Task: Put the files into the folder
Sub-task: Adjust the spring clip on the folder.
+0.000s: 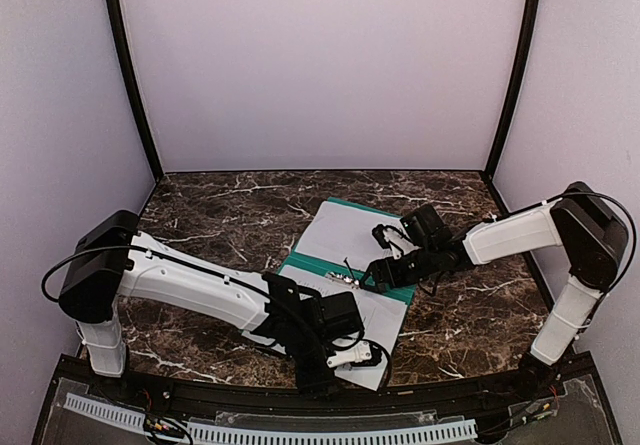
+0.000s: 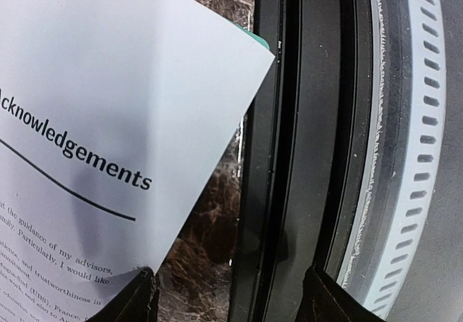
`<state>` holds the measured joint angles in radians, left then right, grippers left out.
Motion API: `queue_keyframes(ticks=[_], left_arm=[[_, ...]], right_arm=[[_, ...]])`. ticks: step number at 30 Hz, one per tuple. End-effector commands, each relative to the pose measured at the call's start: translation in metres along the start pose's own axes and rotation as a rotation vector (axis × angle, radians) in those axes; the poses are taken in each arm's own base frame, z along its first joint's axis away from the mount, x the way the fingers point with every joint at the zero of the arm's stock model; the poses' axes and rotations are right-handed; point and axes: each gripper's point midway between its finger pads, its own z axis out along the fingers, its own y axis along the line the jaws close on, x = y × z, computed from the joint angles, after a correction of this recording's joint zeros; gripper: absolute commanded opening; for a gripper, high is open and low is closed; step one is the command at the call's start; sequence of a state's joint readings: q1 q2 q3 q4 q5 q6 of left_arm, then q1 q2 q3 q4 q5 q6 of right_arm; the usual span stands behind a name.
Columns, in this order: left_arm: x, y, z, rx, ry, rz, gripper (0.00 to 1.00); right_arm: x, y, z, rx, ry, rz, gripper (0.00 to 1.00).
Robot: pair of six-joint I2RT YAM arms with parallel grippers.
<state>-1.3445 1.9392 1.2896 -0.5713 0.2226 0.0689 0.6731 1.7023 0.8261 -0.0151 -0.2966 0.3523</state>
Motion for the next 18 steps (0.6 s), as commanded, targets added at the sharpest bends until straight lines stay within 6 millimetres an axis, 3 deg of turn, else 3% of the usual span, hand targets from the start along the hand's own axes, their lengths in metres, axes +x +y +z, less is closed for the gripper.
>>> queue_keyframes(ticks=[1,18], left_arm=[[-0.003,0.01,-0.001,-0.041,-0.006,-0.016,0.69],[-0.024,0.006,-0.009,-0.013,-0.088,-0.007,0.72]], right_arm=[[0.037,-0.022,0.008,0.058,0.113,0.056,0.82],[0.039,-0.023,0.009,0.058,0.118,0.058,0.82]])
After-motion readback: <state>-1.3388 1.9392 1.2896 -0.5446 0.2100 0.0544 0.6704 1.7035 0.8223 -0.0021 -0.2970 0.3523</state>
